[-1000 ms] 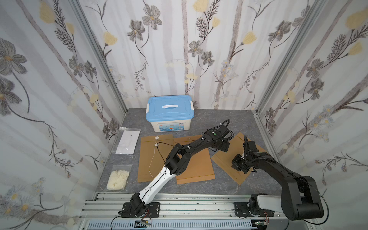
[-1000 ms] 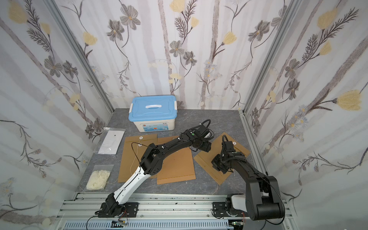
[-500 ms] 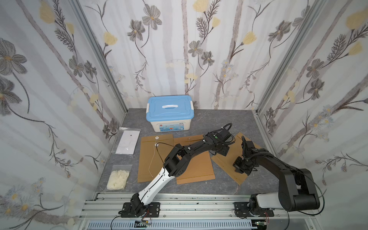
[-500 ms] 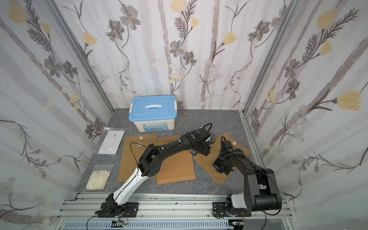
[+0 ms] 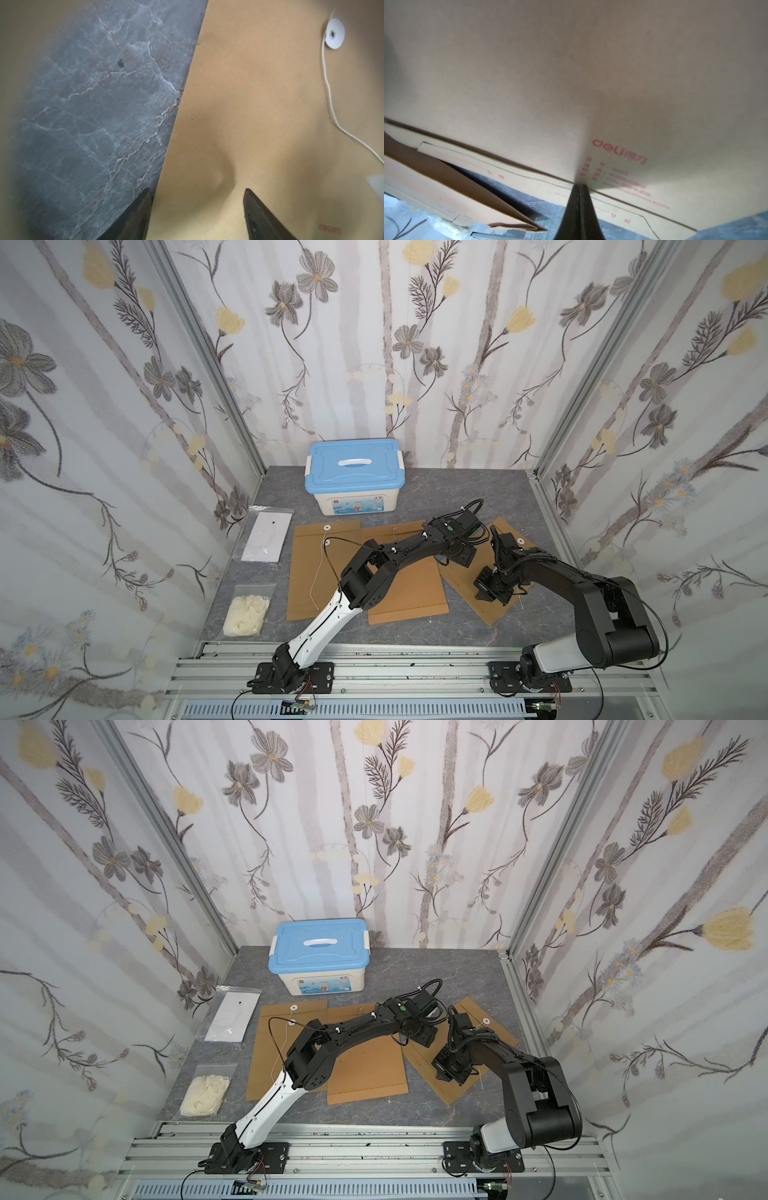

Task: Close the mouth of the file bag
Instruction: Adjust the file bag at the center of the board.

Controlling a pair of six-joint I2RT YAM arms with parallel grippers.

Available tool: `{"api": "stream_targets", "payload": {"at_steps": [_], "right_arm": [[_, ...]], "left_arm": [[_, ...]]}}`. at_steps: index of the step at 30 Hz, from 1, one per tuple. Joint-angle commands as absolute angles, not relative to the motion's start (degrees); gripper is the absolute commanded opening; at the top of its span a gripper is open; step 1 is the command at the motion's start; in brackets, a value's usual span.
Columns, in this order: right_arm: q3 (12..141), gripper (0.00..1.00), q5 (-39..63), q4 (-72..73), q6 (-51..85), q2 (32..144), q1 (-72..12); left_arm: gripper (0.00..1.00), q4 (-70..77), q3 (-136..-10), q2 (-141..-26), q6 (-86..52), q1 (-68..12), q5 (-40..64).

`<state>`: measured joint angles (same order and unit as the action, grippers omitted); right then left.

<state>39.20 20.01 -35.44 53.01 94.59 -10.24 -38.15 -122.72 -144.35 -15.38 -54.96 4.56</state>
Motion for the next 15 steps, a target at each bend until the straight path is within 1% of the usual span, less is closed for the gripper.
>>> {"api": "stream_targets", "payload": {"at_steps": [1,3,4,6,9,11,12,13,15], "right_arm": [[37.54,0.0,17.05,-28.57,53.09,96.88,-10.9],[37.53,0.0,17.05,-28.22,53.0,97.01,-10.88],[37.53,0.0,17.14,-28.08,53.0,97.12,-10.89],[37.66,0.0,17.52,-27.82,52.91,97.54,-10.81],[37.84,0.0,17.58,-27.87,52.52,98.02,-10.81],[37.97,0.0,17.73,-28.06,52.22,98.02,-10.73],[38.01,0.0,17.67,-28.1,52.16,97.87,-10.64],[38.1,0.0,17.58,-28.34,52.1,97.78,-10.63],[38.41,0.0,17.58,-28.72,51.77,97.69,-10.5]], "left_arm": [[0.72,-54.51,-120.97,-146.07,-14.18,-53.99,3.12],[0.71,-55.1,-120.66,-146.42,-13.95,-53.86,4.37],[0.71,-55.13,-120.19,-146.43,-13.72,-53.96,3.27],[0.74,-54.06,-118.11,-145.58,-13.87,-53.7,0.69],[0.76,-53.17,-116.27,-144.86,-14.13,-52.63,1.37],[0.82,-53.32,-114.87,-144.18,-14.0,-52.44,-0.68],[0.83,-52.64,-114.04,-143.69,-13.86,-52.25,-0.42],[0.82,-51.05,-112.37,-143.14,-13.56,-51.89,1.87],[0.7,-48.86,-110.27,-142.47,-13.34,-51.43,6.81]]}}
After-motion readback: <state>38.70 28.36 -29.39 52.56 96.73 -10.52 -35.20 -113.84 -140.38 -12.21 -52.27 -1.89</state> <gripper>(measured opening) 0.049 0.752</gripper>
